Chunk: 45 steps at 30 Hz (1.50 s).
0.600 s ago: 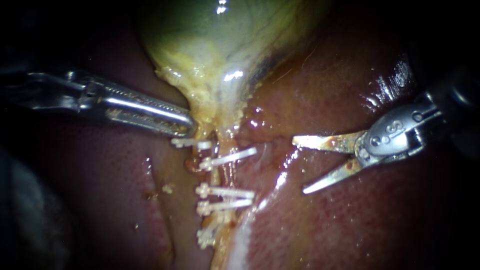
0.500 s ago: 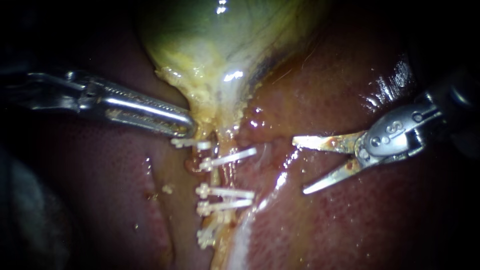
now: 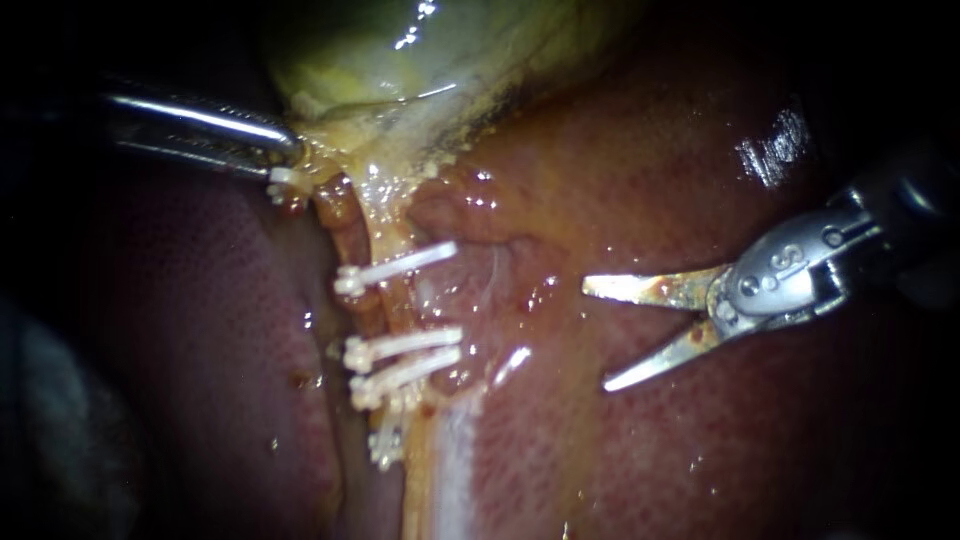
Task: Go to the cutting position right tube
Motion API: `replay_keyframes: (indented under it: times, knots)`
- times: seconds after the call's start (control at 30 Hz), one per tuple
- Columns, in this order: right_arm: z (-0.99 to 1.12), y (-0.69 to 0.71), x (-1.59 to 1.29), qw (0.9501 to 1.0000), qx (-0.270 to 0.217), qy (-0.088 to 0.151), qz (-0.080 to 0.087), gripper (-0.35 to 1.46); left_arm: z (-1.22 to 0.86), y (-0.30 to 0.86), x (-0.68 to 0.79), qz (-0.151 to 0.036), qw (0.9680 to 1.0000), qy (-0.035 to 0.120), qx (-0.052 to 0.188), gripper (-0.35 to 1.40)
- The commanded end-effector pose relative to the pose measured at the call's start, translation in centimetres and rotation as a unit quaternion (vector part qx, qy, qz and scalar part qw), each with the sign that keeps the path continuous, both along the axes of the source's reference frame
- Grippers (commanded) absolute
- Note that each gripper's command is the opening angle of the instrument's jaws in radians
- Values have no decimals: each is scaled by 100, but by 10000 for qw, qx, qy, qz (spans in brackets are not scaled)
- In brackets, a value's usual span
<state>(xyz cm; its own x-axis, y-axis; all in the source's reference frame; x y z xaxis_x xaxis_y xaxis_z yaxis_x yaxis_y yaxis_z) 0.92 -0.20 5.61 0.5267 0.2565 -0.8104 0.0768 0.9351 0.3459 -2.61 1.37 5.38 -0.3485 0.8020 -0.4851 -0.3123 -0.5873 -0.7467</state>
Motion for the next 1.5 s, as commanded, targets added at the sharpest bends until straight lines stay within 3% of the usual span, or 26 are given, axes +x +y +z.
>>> replay_keyframes:
  times: [0.03,0.13,0.33,0.57,0.87,1.1,1.27,1.5]
  knots:
    - [1,-1,5,9994,287,-84,171,145,1,-1,-1,5,10000,3,-7,-35]
    - [4,-3,19,9943,917,-221,489,145,1,-1,-1,5,10000,3,-7,-35]
    - [19,-17,46,9822,1708,-264,731,145,1,-1,-1,5,10000,3,-7,-35]
    - [41,-27,74,9746,2114,-158,717,145,1,-2,-1,3,10000,6,-11,-35]
    - [52,-19,100,9670,2403,181,821,145,1,-2,-1,12,10000,0,-5,-35]
    - [56,-16,118,9625,2562,405,792,145,2,-3,-2,9,10000,2,-9,-35]
    - [57,-14,132,9608,2632,520,703,145,2,-3,-2,8,10000,3,-10,-35]
    - [55,-17,143,9586,2682,849,442,138,3,-4,-3,7,10000,4,-12,-35]
